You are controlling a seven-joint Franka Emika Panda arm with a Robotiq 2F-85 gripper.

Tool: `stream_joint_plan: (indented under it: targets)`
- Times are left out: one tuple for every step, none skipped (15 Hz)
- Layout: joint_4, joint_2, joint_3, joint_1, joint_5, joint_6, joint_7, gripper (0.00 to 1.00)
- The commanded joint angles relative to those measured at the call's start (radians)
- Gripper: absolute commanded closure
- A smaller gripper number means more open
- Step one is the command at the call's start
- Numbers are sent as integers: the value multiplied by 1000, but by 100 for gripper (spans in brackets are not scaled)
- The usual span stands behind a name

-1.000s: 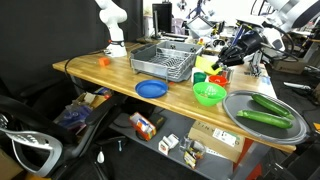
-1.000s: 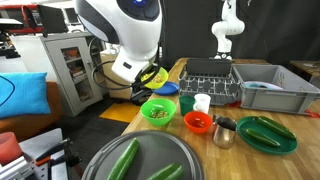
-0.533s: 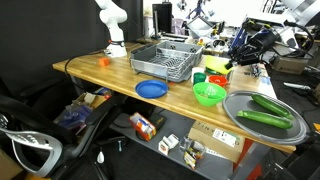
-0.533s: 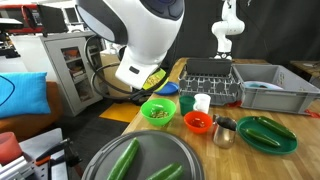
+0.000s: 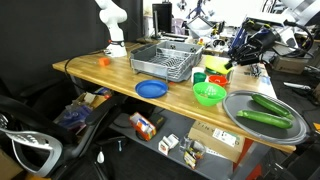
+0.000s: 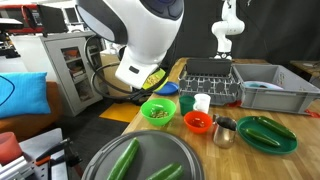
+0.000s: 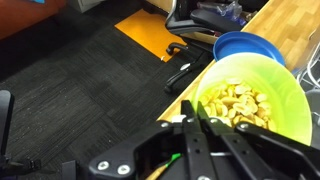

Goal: Pour the contents from yellow bowl into the orange bowl

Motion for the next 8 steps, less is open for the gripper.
stream_joint_plan:
  targets:
    - [1,1,6,-6,-1,-1,1,96]
    - [1,1,6,-6,-1,-1,1,96]
    - [1,1,6,-6,-1,-1,1,99]
    - [11,8,2,-10,-6,-18,-3,99]
    - [18,12,0,-13,-8,-22,-6,99]
    - [26,17,-5,-19,-1,-35,-10,99]
    - [35,23,-9,-24,8,-42,-14,99]
    - [47,30,-14,-28,17,-48,-18,99]
